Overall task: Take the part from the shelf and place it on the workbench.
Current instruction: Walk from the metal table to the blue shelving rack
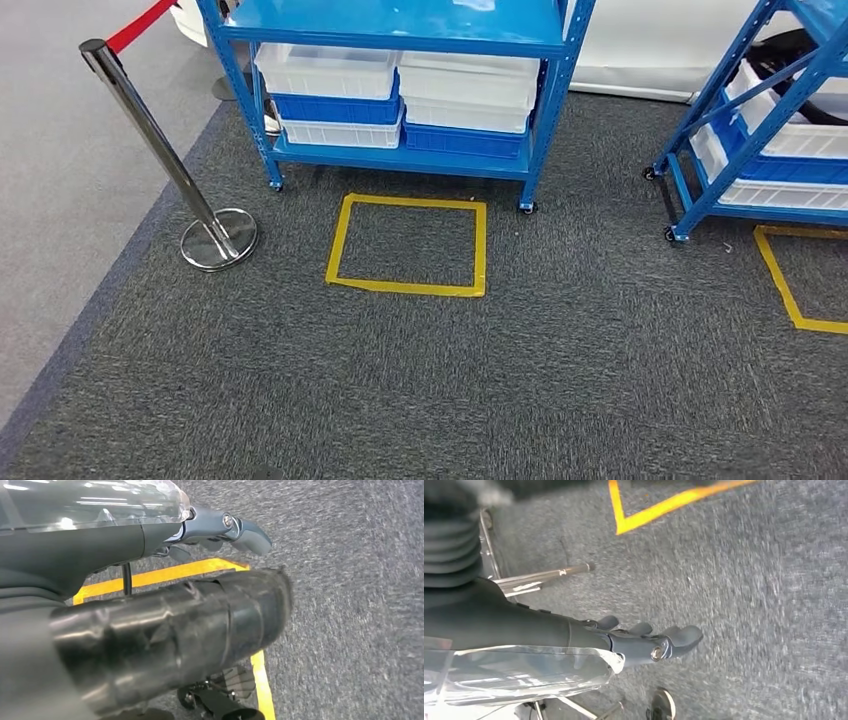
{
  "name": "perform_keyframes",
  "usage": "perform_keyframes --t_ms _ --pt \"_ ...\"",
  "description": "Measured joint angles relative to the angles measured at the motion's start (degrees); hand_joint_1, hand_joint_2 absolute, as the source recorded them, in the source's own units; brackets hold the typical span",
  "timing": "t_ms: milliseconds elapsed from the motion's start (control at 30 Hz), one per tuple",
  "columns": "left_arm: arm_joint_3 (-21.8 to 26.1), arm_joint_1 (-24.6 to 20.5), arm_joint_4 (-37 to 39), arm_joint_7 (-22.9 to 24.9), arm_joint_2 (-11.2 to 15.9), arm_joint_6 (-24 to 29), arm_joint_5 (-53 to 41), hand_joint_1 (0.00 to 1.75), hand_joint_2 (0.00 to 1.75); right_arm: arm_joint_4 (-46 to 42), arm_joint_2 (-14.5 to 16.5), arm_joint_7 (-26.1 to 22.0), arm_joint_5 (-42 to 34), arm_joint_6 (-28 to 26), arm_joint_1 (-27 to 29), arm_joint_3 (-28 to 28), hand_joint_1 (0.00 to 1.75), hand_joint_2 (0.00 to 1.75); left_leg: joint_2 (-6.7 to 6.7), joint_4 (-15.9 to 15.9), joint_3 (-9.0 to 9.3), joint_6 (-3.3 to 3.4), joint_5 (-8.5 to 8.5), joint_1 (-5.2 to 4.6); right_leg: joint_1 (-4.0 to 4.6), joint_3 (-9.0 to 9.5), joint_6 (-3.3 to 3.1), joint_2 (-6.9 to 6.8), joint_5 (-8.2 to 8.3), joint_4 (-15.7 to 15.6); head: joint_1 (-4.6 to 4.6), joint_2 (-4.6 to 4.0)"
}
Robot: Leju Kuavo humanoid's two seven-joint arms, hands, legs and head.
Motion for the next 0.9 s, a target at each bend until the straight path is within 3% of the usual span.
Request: perform_keyframes --t_ms 67,133,233,267,300,333,400,467,567,633,733,767,800,833,900 --pt "0.0 -0.1 0.0 0.0 -0.1 0.0 0.0 0.0 0.0 0.0 -0.1 0.0 0.0 0.0 -0.2 0.0 0.0 1.75 -0.14 -0.9 0.74 0.2 0.25 0.29 0.08 0.45 0.68 -0.06 -0.56 -0.3 -0.1 0.01" --pt "0.0 -0.2 0.0 0.0 -0.2 0.1 0.0 0.0 0.0 0.0 -0.1 0.0 0.0 0.0 -0.3 0.1 0.0 1.75 -0.17 -2.1 1.94 0.65 0.2 0.79 0.06 -0.41 1.4 -0.26 -1.95 2.1 0.03 0.01" --pt "0.0 -0.3 0.0 0.0 -0.3 0.3 -0.1 0.0 0.0 0.0 -0.1 0.0 0.0 0.0 -0.2 0.1 0.0 1.75 -0.06 -2.8 3.27 1.06 -0.55 0.94 -0.83 -6.96 2.5 -0.4 -5.25 12.3 0.14 0.01" --pt "0.0 -0.3 0.0 -0.1 -0.3 0.3 -0.1 0.0 0.0 0.0 -0.2 0.0 0.0 0.0 -0.2 0.1 0.0 1.75 -0.04 -2.8 3.7 0.99 -0.96 0.98 -1.15 -8.87 2.85 -0.44 -5.12 14.5 0.13 0.02" --pt "0.0 -0.3 0.0 -0.1 -0.3 0.3 -0.1 0.0 0.0 0.0 -0.2 0.0 0.0 0.0 -0.2 0.1 0.0 1.75 -0.08 -2.7 4.25 0.82 -1.42 1.08 -1.44 -9.77 3.17 -0.5 -3.71 14.6 0.14 0.02" --pt "0.0 -0.2 0.0 -0.1 -0.3 0.3 -0.1 0.0 0.0 0.0 -0.2 0.0 0.0 0.0 -0.1 0.1 0.0 1.75 -0.15 -2.7 4.94 0.59 -1.93 1.22 -1.69 -9.62 3.43 -0.59 -1.22 12.6 0.14 0.01" --pt "0.0 -0.2 0.0 -0.1 -0.3 0.3 -0.1 0.0 0.0 0.0 -0.3 -0.1 0.0 0.0 0.1 0.1 0.0 1.75 -0.25 -2.6 6.19 -0.03 -3.02 1.39 -1.9 -7.6 3.69 -0.82 3.92 5.7 0.17 0.01" --pt "0.0 -0.3 0.0 -0.1 -0.3 0.3 -0.1 0.0 0.0 0.0 -0.3 -0.1 0.0 0.1 0.0 0.1 0.0 1.75 -0.26 -2.6 6.71 -0.78 -3.83 1.3 -1.66 -5.88 3.12 -0.94 5.12 1.5 0.17 0.01" --pt "0.0 -0.5 0.0 -0.1 -0.3 0.4 -0.2 0.0 0.0 0.0 -0.3 -0.2 0.0 0.1 -0.2 0.1 0.0 1.75 -0.11 -3.0 7.29 -1.83 -4.32 1.31 -1.39 -5.09 1.7 -0.9 4.23 0.5 0.09 0.01" --pt "0.0 -0.5 0.0 -0.1 -0.3 0.4 -0.2 0.0 0.0 0.0 -0.3 -0.2 0.0 0.1 -0.1 0.0 0.0 1.75 -0.1 -0.9 6.7 -2.29 -5.62 1.45 -1.57 -4.2 0.84 -0.99 4.0 -0.2 0.06 0.01" --pt "0.0 -0.4 0.0 -0.2 -0.3 0.4 -0.1 0.0 0.0 0.0 -0.3 -0.2 -0.1 0.1 -0.1 0.0 0.0 1.75 -0.1 9.8 0.54 -2.55 -9.48 1.5 -1.38 -3.16 -0.15 -1.08 3.31 -0.6 0.0 0.01" --pt "0.0 -0.3 0.0 -0.2 -0.3 0.4 -0.1 0.0 0.0 0.0 -0.3 -0.2 -0.1 0.1 -0.1 0.0 0.0 1.75 -0.1 12.6 -1.56 -2.55 -9.75 1.5 -1.25 -2.81 -0.31 -0.99 2.99 -0.6 0.0 0.01" --pt "0.0 -0.3 0.0 -0.2 -0.3 0.4 -0.1 0.0 0.0 0.0 -0.3 -0.2 -0.1 0.1 -0.1 0.0 0.0 1.75 -0.1 13.4 -2.76 -2.46 -8.83 1.48 -1.13 -2.35 -0.35 -0.86 2.64 -0.6 0.0 0.01" --pt "0.0 -0.2 0.0 -0.2 -0.3 0.4 -0.1 0.0 0.0 0.0 -0.3 -0.3 -0.2 0.1 -0.1 0.0 0.0 1.75 -0.1 12.1 -2.9 -2.27 -6.79 1.46 -1.04 -1.78 -0.32 -0.75 2.25 -0.6 -0.01 0.01" --pt "0.0 -0.2 0.0 -0.2 -0.3 0.4 0.0 0.0 0.0 0.1 -0.3 -0.4 -0.2 0.1 0.0 0.0 0.0 1.75 -0.12 5.3 -0.97 -1.49 -1.56 1.22 -0.91 -0.65 -0.15 -0.64 1.33 -0.6 0.05 0.01"
